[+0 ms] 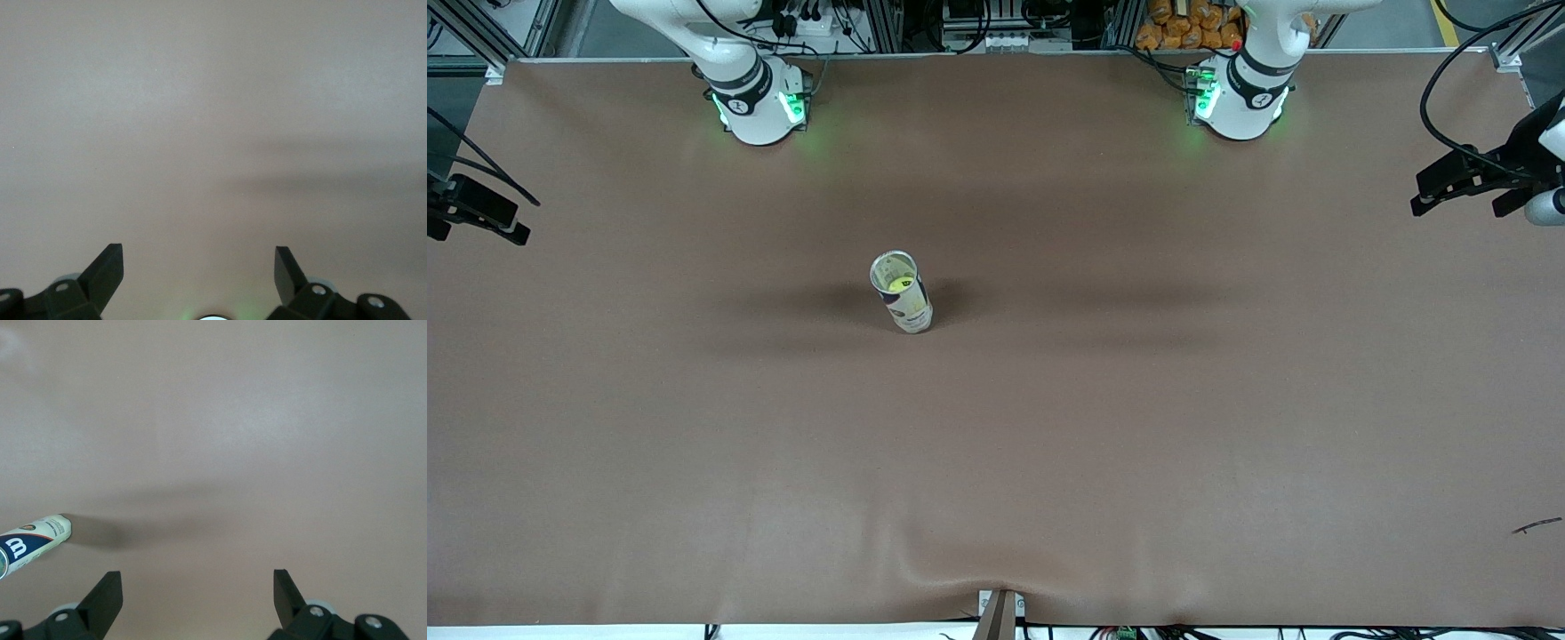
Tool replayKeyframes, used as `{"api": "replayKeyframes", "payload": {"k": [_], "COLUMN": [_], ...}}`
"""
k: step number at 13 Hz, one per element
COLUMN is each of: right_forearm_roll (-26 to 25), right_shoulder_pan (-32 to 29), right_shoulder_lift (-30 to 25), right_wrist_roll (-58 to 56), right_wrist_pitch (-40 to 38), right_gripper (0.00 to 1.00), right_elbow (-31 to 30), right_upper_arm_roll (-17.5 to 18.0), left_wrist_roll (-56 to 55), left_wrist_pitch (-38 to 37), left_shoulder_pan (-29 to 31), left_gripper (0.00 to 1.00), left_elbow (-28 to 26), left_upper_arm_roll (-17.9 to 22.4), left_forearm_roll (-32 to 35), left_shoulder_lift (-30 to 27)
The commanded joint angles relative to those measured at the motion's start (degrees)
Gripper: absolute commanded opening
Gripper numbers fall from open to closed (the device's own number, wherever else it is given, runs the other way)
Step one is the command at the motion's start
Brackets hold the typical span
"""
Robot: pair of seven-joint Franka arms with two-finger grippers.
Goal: Insert tennis ball vertically with right arm
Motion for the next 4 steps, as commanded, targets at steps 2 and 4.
{"api": "replayKeyframes", "payload": {"k": [2,4], "right_forearm_roll": [0.06,0.06], "right_shoulder_pan": [-0.46,-0.46], "right_shoulder_lift": [0.17,0.17], "right_wrist_roll": [0.26,0.26], "right_wrist_pitch": [-0.51,-0.51], "right_gripper": [1.00,1.00], "right_elbow": [0.40,0.40], "right_upper_arm_roll": [0.20,0.20], "left_wrist_roll": [-0.19,-0.19], "left_wrist_pitch": [-0.10,-0.19], "left_shoulder_pan": [0.26,0.26], "left_gripper": [1.00,1.00], "left_elbow": [0.53,0.62], "left_upper_arm_roll": [-0.51,-0.42], "left_forearm_roll": [0.67,0.67], "left_shoulder_lift": [0.14,0.14]}}
